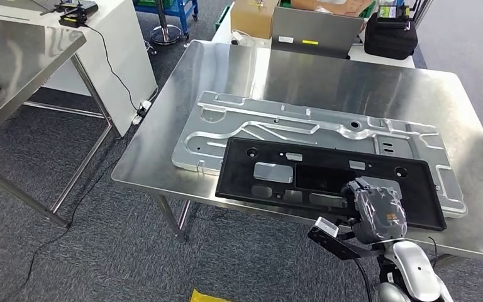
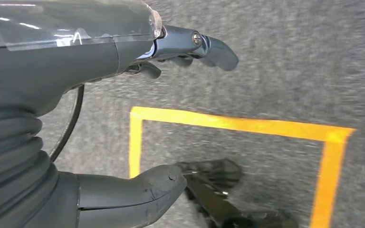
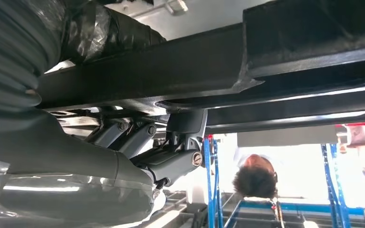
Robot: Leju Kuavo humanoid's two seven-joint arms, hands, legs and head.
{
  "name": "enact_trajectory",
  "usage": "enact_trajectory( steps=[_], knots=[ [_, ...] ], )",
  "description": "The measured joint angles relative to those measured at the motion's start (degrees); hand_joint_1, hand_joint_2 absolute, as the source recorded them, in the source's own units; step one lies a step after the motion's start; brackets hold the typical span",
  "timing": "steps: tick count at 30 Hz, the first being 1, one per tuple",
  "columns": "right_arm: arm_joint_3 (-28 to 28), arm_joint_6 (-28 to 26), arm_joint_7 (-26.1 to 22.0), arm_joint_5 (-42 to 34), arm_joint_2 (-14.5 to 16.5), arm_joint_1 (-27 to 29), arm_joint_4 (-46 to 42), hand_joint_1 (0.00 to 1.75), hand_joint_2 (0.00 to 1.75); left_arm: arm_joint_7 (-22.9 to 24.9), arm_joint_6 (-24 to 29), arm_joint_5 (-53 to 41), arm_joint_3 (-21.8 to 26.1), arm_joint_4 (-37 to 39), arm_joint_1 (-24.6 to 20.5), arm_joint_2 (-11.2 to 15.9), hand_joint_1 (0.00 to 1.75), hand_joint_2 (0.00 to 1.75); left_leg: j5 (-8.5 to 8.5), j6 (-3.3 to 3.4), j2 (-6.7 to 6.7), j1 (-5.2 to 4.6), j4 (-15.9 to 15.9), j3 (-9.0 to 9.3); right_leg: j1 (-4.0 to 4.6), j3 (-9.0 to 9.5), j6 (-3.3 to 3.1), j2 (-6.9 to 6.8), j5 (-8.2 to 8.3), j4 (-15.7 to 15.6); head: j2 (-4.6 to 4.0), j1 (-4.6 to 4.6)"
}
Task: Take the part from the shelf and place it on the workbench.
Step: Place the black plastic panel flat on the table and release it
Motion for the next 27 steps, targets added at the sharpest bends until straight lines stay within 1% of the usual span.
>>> enact_trajectory(
  steps=[1, 2, 3, 4, 5, 6, 7, 8, 9, 10, 11, 12, 14, 15, 16, 17, 19, 20, 21, 22, 23, 24, 25, 26, 27],
  knots=[
    [-0.1, 0.0, -0.1, -0.1, 0.0, 0.2, 0.0, 1.75, 1.75, 0.0, 0.0, 0.0, 0.0, 0.0, -0.1, 0.0, 0.0, 1.75, -0.51, -0.39, -0.02, 0.0, -0.1, 0.65, 0.28, 0.02, -0.51, 0.02, 2.13, -0.8, 0.0, -0.02],
    [-0.3, 0.0, -0.1, -0.2, 0.0, 0.3, 0.0, 1.75, 1.75, 0.0, 0.0, 0.0, 0.0, 0.1, -0.2, 0.0, 0.0, 1.75, -0.4, -0.83, -0.05, 0.01, 0.1, 0.94, 0.5, 0.44, -1.02, 0.13, 1.61, -0.9, 0.01, -0.03],
    [-0.5, 0.0, -0.1, -0.2, 0.0, 0.4, -0.1, 1.75, 1.75, -0.1, 0.0, 0.0, 0.0, 0.1, -0.4, 0.0, 0.0, 1.75, 0.16, -1.18, 0.04, 0.06, 1.2, 0.66, 0.47, 1.15, -1.49, 0.27, 1.23, -1.2, 0.01, -0.04],
    [-0.6, 0.0, -0.1, -0.2, 0.0, 0.4, -0.2, 1.75, 1.75, -0.1, 0.0, 0.0, -0.1, 0.1, -0.6, 0.0, 0.0, 1.75, 1.23, -1.41, 0.17, 0.1, 3.4, -0.23, 0.38, 2.06, -1.98, 0.32, 0.71, -1.8, 0.01, -0.04],
    [-0.8, 0.0, -0.1, -0.2, 0.0, 0.4, -0.2, 1.75, 1.75, -0.1, 0.0, 0.0, -0.1, 0.1, -0.8, 0.0, 0.0, 1.75, 2.19, -1.62, 0.3, 0.12, 6.8, -2.16, 0.31, 3.13, -2.4, 0.34, 0.27, -2.2, 0.01, -0.04],
    [-0.8, 0.0, -0.2, -0.2, 0.0, 0.4, -0.3, 1.75, 1.75, -0.1, 0.0, 0.1, -0.1, 0.1, -0.9, -0.1, 0.0, 1.75, 2.26, -1.76, 0.43, 0.15, 10.6, -4.68, 0.26, 4.23, -2.73, 0.35, -0.21, -2.7, 0.01, -0.05],
    [-0.9, 0.0, -0.2, -0.2, 0.0, 0.5, -0.3, 1.75, 1.75, -0.1, 0.1, 0.1, -0.1, 0.1, -0.9, -0.1, 0.0, 1.75, 1.2, -1.89, 0.52, 0.12, 13.9, -7.33, 0.3, 5.3, -2.98, 0.36, -0.8, -3.0, 0.01, -0.05],
    [-1.0, 0.0, -0.2, -0.3, 0.0, 0.6, -0.3, 1.75, 1.75, 0.0, 0.2, 0.2, -0.1, 0.1, -0.9, 0.0, 0.0, 1.75, -1.01, -1.97, 0.55, 0.09, 16.3, -9.81, 0.33, 6.34, -3.1, 0.41, -1.47, -3.2, 0.01, -0.07],
    [-1.1, 0.1, -0.3, -0.3, 0.0, 0.8, -0.3, 1.75, 1.75, 0.1, 0.4, 0.2, -0.1, 0.1, -0.8, 0.0, 0.0, 1.75, -3.52, -1.95, 0.56, 0.03, 17.3, -11.79, 0.38, 7.37, -3.14, 0.5, -2.21, -3.3, 0.01, -0.06],
    [-1.2, 0.1, -0.2, -0.3, 0.0, 1.0, -0.3, 1.75, 1.75, 0.2, 0.5, 0.2, -0.1, 0.1, -0.7, 0.0, 0.0, 1.75, -5.35, -1.8, 0.56, -0.07, 16.9, -13.19, 0.44, 8.43, -3.14, 0.6, -3.02, -3.3, 0.01, -0.07],
    [-1.3, 0.3, -0.1, -0.2, 0.0, 1.1, -0.3, 1.75, 1.75, 0.3, 0.6, 0.2, -0.1, 0.1, -0.6, 0.0, 0.0, 1.75, -5.61, -1.5, 0.56, -0.19, 15.4, -14.01, 0.54, 9.48, -3.13, 0.69, -3.83, -3.3, 0.01, -0.07],
    [-1.5, 0.4, 0.0, -0.2, 0.1, 1.3, -0.3, 1.75, 1.75, 0.3, 0.7, 0.2, -0.1, 0.0, -0.5, 0.0, 0.0, 1.75, -3.7, -1.01, 0.56, -0.37, 12.7, -14.36, 0.69, 10.5, -3.11, 0.75, -4.63, -3.3, 0.01, -0.07],
    [-1.7, 1.0, 0.2, -0.2, 0.1, 1.8, -0.2, 1.75, 1.75, 0.3, 0.7, 0.2, -0.1, -0.1, -0.3, 0.1, 0.0, 1.75, 4.84, 0.34, 0.36, -1.11, 6.1, -14.57, 0.87, 11.85, -2.93, 0.91, -6.11, -3.2, 0.01, -0.05],
    [-1.8, 1.2, 0.2, -0.2, 0.1, 2.0, -0.1, 1.75, 1.75, 0.3, 0.7, 0.1, -0.1, -0.2, -0.2, 0.2, 0.0, 1.75, 8.5, 0.8, 0.25, -1.43, 3.9, -14.53, 0.91, 12.12, -2.69, 1.05, -6.75, -3.1, 0.01, -0.04],
    [-2.0, 1.5, 0.3, -0.2, 0.2, 2.2, 0.0, 1.75, 1.75, 0.3, 0.7, 0.1, -0.1, -0.3, -0.1, 0.2, 0.0, 1.75, 10.76, 1.09, 0.13, -1.71, 2.8, -14.55, 0.84, 12.17, -2.37, 1.21, -7.24, -3.0, 0.01, -0.05],
    [-2.2, 1.8, 0.3, -0.2, 0.2, 2.3, 0.1, 1.75, 1.75, 0.3, 0.7, 0.0, -0.1, -0.4, -0.1, 0.2, 0.0, 1.75, 11.08, 1.12, 0.05, -1.81, 2.6, -14.47, 0.82, 12.28, -2.02, 1.35, -7.58, -3.1, 0.01, -0.06],
    [-2.8, 2.5, 0.3, -0.3, 0.1, 2.3, 0.2, 1.75, 1.75, 0.4, 0.5, 0.0, -0.1, -0.5, -0.3, 0.1, 0.0, 1.75, 11.1, 1.36, 0.22, -1.51, 1.8, -13.7, 0.73, 12.64, -1.35, 1.18, -8.38, -3.1, 0.01, -0.06],
    [-3.2, 2.9, 0.3, -0.4, 0.1, 2.2, 0.4, 1.31, 1.31, 0.4, 0.4, -0.1, -0.2, -0.6, -0.4, 0.0, 0.0, 1.75, 11.05, 1.56, 0.29, -1.28, 1.2, -13.19, 0.71, 12.37, -1.02, 1.0, -9.18, -2.1, 0.01, -0.04],
    [-3.7, 3.3, 0.3, -0.5, 0.0, 1.9, 0.5, 0.87, 0.87, 0.4, 0.3, -0.1, -0.2, -0.6, -0.5, 0.0, 0.0, 1.75, 10.93, 1.71, 0.37, -1.03, 0.8, -12.65, 0.63, 11.43, -0.65, 0.81, -10.41, 0.1, 0.01, -0.03],
    [-4.1, 3.7, 0.4, -0.6, -0.1, 1.7, 0.8, 0.44, 0.44, 0.4, 0.3, -0.1, -0.2, -0.7, -0.5, 0.0, 0.0, 1.75, 10.68, 1.82, 0.4, -0.92, 0.6, -12.24, 0.39, 9.65, -0.27, 0.65, -11.85, 3.5, 0.01, -0.02],
    [-4.5, 4.2, 0.5, -0.7, -0.1, 1.5, 1.1, 0.0, 0.0, 0.4, 0.3, -0.1, -0.2, -0.7, -0.6, 0.0, 0.0, 1.75, 10.38, 1.85, 0.42, -0.81, 0.5, -11.91, 0.08, 7.32, 0.12, 0.61, -13.18, 7.3, 0.01, -0.02],
    [-4.9, 4.7, 0.5, -0.8, -0.2, 1.4, 1.5, 0.0, 0.0, 0.4, 0.3, -0.2, -0.2, -0.7, -0.6, 0.0, 0.0, 1.75, 10.03, 1.77, 0.42, -0.69, 0.6, -11.59, -0.29, 5.18, 0.51, 0.58, -13.78, 10.3, 0.01, -0.02],
    [-5.2, 5.1, 0.6, -0.9, -0.3, 1.4, 1.9, 0.0, 0.0, 0.6, 0.4, -0.2, -0.3, -0.7, -0.6, 0.0, 0.0, 1.75, 9.66, 1.62, 0.4, -0.53, 0.6, -11.23, -0.66, 3.73, 0.92, 0.51, -13.24, 11.8, 0.01, -0.02],
    [-5.5, 5.5, 0.7, -0.9, -0.4, 1.4, 2.4, 0.0, 0.0, 0.7, 0.5, -0.2, -0.3, -0.7, -0.6, -0.1, 0.0, 1.75, 9.28, 1.4, 0.37, -0.36, 0.8, -10.86, -1.0, 3.29, 1.3, 0.43, -11.51, 11.0, 0.01, -0.02],
    [-5.8, 5.8, 0.7, -1.0, -0.4, 1.3, 2.8, 0.0, 0.0, 0.9, 0.6, -0.2, -0.4, -0.7, -0.6, -0.1, 0.0, 1.75, 8.85, 1.09, 0.34, -0.13, 1.0, -10.49, -1.32, 3.93, 1.67, 0.32, -8.84, 8.2, 0.01, -0.02]
  ],
)
